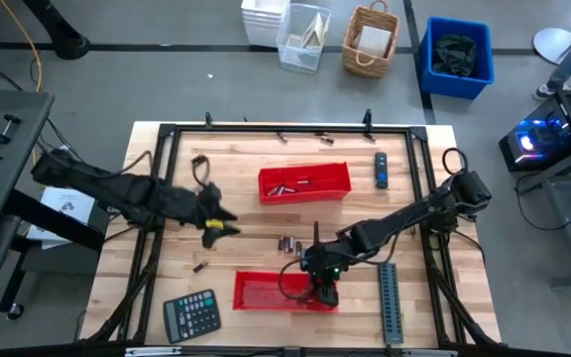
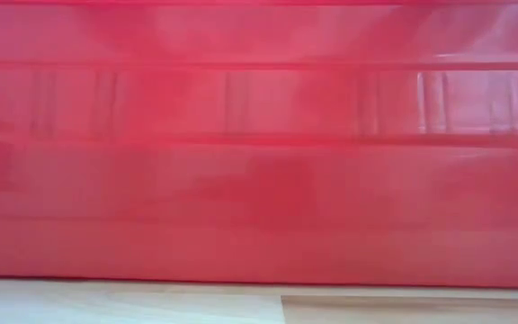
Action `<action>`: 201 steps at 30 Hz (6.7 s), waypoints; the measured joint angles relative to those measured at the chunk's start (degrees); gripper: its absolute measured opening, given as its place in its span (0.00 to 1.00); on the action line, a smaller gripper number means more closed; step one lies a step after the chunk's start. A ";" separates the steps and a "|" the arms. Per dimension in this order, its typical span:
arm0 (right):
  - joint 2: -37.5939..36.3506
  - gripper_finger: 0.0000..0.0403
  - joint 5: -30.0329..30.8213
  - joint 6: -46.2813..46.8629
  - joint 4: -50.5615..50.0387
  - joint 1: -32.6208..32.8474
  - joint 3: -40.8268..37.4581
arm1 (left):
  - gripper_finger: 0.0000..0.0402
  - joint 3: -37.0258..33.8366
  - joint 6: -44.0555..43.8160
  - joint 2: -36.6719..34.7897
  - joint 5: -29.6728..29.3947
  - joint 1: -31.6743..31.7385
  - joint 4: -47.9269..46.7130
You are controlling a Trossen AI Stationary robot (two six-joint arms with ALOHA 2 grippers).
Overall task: Sort batteries
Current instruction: Put the black battery into the bottom red bin
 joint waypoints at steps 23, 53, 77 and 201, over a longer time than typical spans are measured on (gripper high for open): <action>-5.50 0.62 20.61 5.76 -23.08 4.23 8.66 | 0.54 5.70 -20.45 31.53 14.67 -13.40 -35.00; -5.83 0.62 24.33 10.42 -25.72 4.29 8.61 | 0.07 -7.42 -23.21 30.10 18.11 -12.79 -17.43; -21.60 0.62 47.83 34.44 -43.88 12.77 9.01 | 0.07 23.54 23.81 32.52 1.22 -10.95 -1.25; -21.56 0.62 40.63 22.02 -39.31 -16.12 8.83 | 0.51 14.55 52.57 51.82 1.36 67.94 -36.59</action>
